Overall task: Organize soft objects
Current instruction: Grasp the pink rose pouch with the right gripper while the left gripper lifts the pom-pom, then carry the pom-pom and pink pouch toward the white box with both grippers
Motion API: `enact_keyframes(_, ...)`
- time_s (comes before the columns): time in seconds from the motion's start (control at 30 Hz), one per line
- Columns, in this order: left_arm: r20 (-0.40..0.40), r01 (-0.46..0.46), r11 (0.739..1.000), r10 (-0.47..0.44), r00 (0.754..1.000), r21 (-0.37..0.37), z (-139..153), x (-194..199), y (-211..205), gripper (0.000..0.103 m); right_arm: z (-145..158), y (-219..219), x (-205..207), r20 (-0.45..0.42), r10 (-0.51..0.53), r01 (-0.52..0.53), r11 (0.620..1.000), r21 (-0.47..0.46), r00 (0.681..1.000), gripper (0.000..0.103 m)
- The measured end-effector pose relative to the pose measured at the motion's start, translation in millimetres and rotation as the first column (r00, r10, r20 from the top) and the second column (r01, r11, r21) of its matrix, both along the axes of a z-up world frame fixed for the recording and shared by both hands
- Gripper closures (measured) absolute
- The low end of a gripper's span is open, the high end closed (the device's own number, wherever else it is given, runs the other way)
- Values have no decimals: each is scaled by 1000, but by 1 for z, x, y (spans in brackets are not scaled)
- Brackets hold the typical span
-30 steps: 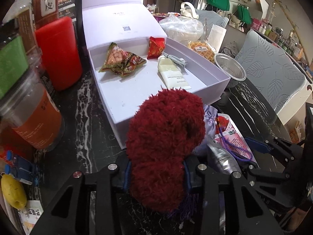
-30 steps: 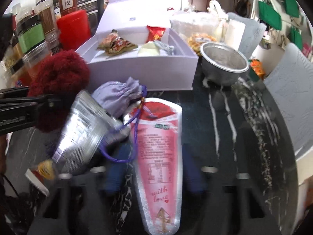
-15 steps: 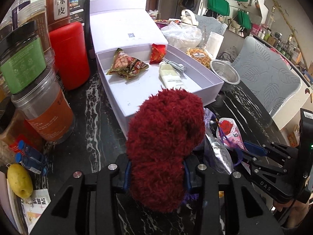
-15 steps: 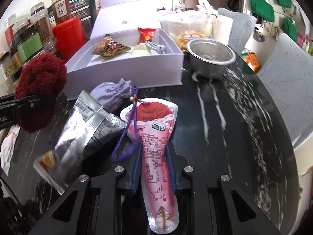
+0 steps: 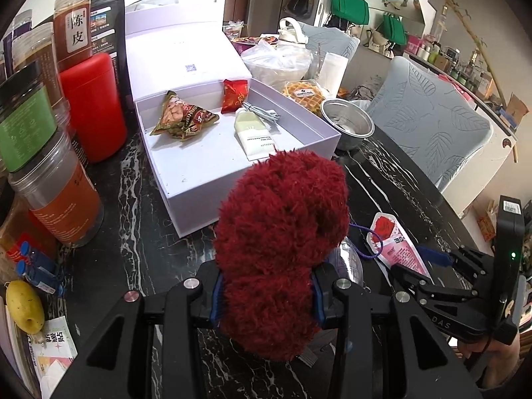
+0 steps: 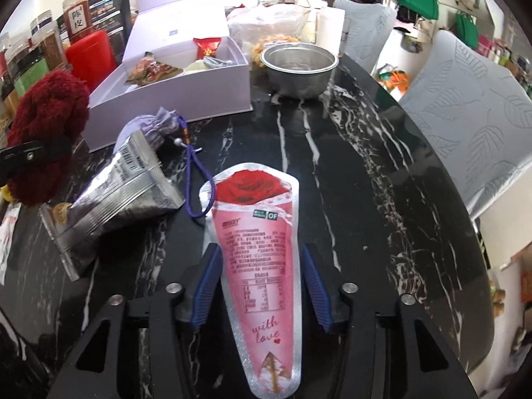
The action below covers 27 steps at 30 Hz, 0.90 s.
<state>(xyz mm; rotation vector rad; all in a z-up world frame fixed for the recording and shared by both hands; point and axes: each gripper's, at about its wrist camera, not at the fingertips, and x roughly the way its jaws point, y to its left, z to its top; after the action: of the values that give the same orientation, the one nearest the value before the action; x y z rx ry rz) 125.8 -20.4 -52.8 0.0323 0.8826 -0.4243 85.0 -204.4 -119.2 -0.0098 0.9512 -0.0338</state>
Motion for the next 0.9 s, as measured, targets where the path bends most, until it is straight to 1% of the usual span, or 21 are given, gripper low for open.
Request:
enact_keyframes(0.07, 1, -2, 1000, 2, 1000, 4, 0, 0, 0, 64, -1, 0, 2, 9, -4, 4, 1000, -6, 1000, 46)
enact_keyframes(0.13, 2, -8, 1000, 8, 1000, 6, 0, -1, 0, 64, -2, -1, 4, 17, 2, -2, 1000, -5, 1000, 46)
enact_keyframes(0.17, 2, -11, 1000, 11, 1000, 6, 0, -1, 1, 64, -2, -1, 4, 24, 9, -9, 1000, -5, 1000, 52)
enact_keyframes(0.2, 1, -14, 1000, 14, 1000, 6, 0, -2, 1, 64, -2, -2, 2, 36, 12, -12, 1000, -7, 999, 63)
enact_keyframes(0.3, 0, -15, 1000, 15, 1000, 6, 0, -2, 1, 64, 0, -7, 2, 51, -9, 9, 1000, 11, 999, 73)
enact_keyframes(0.37, 5, -11, 1000, 11, 1000, 12, 0, -3, 0, 64, 0, -6, 0, 64, -18, 18, 1000, 6, 998, 75)
enact_keyframes(0.6, 15, -11, 1000, 11, 1000, 7, 3, -5, -2, 64, 5, -13, -5, 79, -41, 36, 997, 71, 996, 79)
enact_keyframes(0.9, 44, -5, 1000, 5, 999, -3, 14, -18, -3, 64, 24, -13, -20, 129, -36, 26, 997, 78, 991, 79)
